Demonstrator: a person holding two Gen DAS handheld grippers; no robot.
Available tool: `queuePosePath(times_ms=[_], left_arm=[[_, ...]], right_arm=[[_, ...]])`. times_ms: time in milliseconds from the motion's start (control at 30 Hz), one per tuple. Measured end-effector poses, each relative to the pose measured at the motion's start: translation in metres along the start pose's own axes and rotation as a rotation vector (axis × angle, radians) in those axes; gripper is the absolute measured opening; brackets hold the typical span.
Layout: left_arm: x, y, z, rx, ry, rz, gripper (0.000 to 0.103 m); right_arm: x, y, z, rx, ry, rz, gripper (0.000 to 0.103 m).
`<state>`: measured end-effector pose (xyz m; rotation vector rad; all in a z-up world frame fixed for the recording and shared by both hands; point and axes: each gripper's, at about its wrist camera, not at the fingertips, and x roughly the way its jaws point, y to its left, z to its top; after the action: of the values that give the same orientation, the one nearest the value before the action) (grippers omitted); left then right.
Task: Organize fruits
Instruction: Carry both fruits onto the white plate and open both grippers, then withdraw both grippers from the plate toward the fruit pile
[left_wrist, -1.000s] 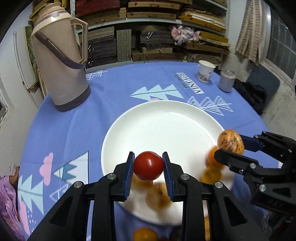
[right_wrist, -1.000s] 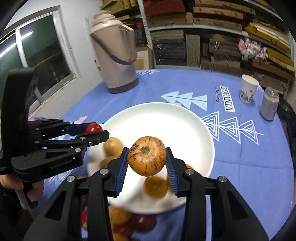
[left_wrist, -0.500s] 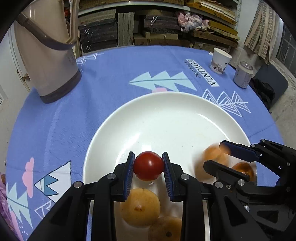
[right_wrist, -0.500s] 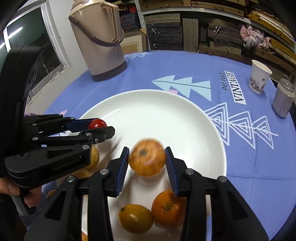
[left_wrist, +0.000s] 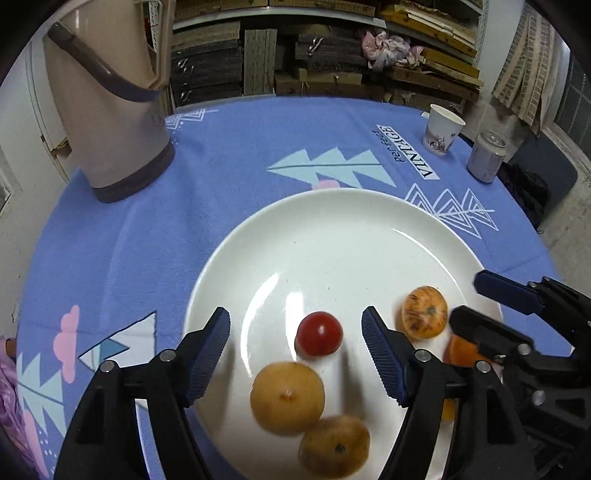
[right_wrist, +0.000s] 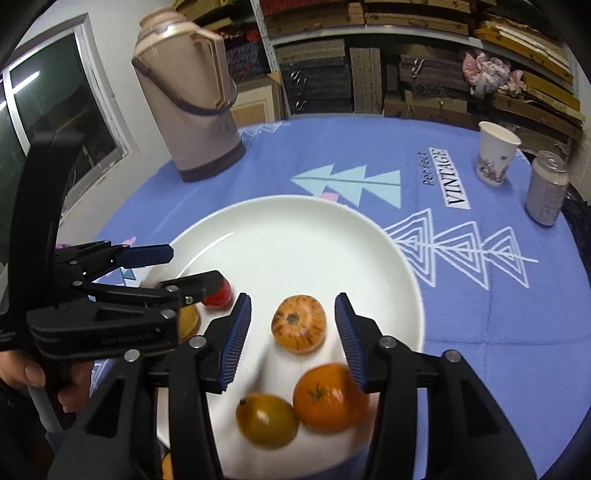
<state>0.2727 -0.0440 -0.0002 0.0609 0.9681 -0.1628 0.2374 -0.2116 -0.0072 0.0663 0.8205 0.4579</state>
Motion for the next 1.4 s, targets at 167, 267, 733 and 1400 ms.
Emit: queuePosePath(times_ms=[167,267,733,1400], left_arm=[[-0.023,0.003,-0.012,-0.010,-0.016,-0.007,0.075],[-0.039,0.004,-0.026,-0.012,-0.025,-0.012,0.077],[-0.107,0.003,-0.115,-0.010,-0.087,0.009,0.087],[-0.090,-0.002,-0.184,-0.018,-0.002,-0.017,0.088]], right_arm=[[-0.039,0.006,-0.016,-0.015,-0.058,-0.019,0.068],[-0.064,0.011,-0.030,-0.024,-0.081,-0.015,0.078],[-0.116,0.040,-0.123,-0.029,-0.065,-0.001,0.094],[-0.118,0.058,-0.170,-0.011,-0.029,0.057,0.094]])
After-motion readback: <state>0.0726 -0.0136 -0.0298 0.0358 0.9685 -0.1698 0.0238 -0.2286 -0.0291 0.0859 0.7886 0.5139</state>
